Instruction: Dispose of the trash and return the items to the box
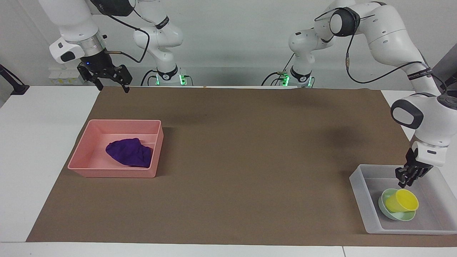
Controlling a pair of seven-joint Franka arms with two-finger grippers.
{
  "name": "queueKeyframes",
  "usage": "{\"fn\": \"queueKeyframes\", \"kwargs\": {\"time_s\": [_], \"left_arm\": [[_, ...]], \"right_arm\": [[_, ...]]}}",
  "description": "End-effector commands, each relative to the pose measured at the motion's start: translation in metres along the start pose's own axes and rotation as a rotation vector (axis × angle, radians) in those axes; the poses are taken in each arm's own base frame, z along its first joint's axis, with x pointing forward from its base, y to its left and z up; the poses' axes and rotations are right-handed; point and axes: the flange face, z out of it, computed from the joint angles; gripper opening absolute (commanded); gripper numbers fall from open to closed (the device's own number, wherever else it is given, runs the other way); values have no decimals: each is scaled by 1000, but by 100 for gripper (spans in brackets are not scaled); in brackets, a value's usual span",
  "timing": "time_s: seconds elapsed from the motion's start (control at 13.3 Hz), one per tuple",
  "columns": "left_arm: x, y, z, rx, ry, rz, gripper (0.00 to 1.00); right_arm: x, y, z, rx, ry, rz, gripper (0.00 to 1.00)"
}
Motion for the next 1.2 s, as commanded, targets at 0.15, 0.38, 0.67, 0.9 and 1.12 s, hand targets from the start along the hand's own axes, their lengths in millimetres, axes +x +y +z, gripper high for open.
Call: {"fn": "queueKeyframes", "kwargs": {"time_s": [0.15,0.38,0.67,0.9,1.12], "left_arm": [[-8,34,-48,-36,-42,78,100],[-13,64,-86,-58,-89,131,100],[-36,122,-141,-97,-207,244,100],[-74,154,-184,-120,-224,305,100],[-106,179,-217,-106,-261,373,100]], "right_arm": [[-4,5,1,6,-3,12,100],[-4,6,1,6,-3,14,100],[-5,8,0,5,-3,18,100],[-4,8,0,5,-2,26,100],[-5,7,0,5,-3,23,100]]}}
